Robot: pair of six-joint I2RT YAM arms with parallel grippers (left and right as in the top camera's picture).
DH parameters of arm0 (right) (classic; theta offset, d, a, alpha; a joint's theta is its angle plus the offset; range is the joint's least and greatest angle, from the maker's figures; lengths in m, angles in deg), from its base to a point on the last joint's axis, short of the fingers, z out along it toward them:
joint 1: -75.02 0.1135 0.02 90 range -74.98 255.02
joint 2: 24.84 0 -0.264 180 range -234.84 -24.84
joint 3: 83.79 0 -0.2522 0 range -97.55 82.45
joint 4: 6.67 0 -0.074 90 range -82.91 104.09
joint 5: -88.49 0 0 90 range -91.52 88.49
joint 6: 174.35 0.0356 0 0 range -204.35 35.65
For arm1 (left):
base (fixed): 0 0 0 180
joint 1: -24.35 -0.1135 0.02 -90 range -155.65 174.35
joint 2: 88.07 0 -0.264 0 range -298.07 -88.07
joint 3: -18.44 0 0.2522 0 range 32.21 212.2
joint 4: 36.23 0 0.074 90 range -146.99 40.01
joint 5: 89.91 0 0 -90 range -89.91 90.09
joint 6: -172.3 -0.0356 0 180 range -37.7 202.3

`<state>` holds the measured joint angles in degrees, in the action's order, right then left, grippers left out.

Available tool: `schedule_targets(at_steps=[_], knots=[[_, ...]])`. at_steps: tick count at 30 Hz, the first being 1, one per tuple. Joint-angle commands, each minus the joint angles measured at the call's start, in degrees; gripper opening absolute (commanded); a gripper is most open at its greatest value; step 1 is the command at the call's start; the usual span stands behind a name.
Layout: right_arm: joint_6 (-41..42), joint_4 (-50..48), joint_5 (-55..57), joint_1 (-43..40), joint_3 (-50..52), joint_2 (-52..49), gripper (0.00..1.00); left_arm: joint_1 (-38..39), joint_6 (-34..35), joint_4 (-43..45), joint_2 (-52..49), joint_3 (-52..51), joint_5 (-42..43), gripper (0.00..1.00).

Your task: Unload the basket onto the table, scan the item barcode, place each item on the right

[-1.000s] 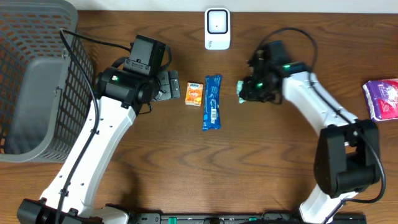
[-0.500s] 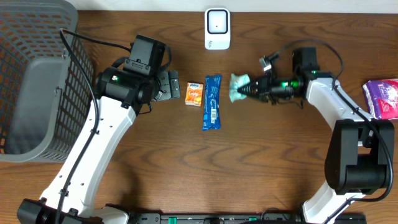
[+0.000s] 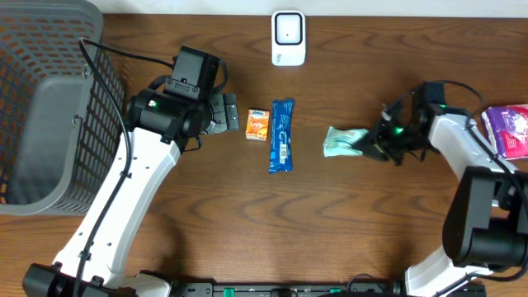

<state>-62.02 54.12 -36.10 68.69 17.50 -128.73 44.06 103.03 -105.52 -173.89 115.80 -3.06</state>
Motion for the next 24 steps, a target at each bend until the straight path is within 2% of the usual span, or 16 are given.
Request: schedule_targets(at_steps=[1,4,5,9,13,17,24], knots=[[-1.8,5.2,19.3,-1.1,-2.8,2.6,0.38,-0.1,-0.6,-0.2,-0.3,0.2,-0.3,0.98],[-2.5,10.5,25.4,-1.1,-6.2,4.1,0.57,-0.1,-0.6,-0.2,-0.3,0.2,-0.3,0.98],[-3.7,11.2,25.3,-1.1,-7.1,4.4,0.58,-0.1,-0.6,-0.2,-0.3,0.2,-0.3,0.98],[-8.1,8.2,21.0,-0.7,-8.5,4.7,0.6,-0.1,-0.6,-0.2,-0.3,0.2,-0.3,0.98],[-18.2,0.3,14.9,0.0,-8.1,3.8,0.61,-0.1,-0.6,-0.2,-0.3,0.2,-0.3,0.98],[-19.9,-6.1,12.6,1.2,-4.9,1.7,0.65,-0.1,-0.6,-0.2,-0.3,0.2,-0.3,0.98],[-28.1,-10.4,2.4,1.4,-2.3,-5.0,0.61,-0.1,-0.6,-0.2,-0.3,0.2,-0.3,0.98]])
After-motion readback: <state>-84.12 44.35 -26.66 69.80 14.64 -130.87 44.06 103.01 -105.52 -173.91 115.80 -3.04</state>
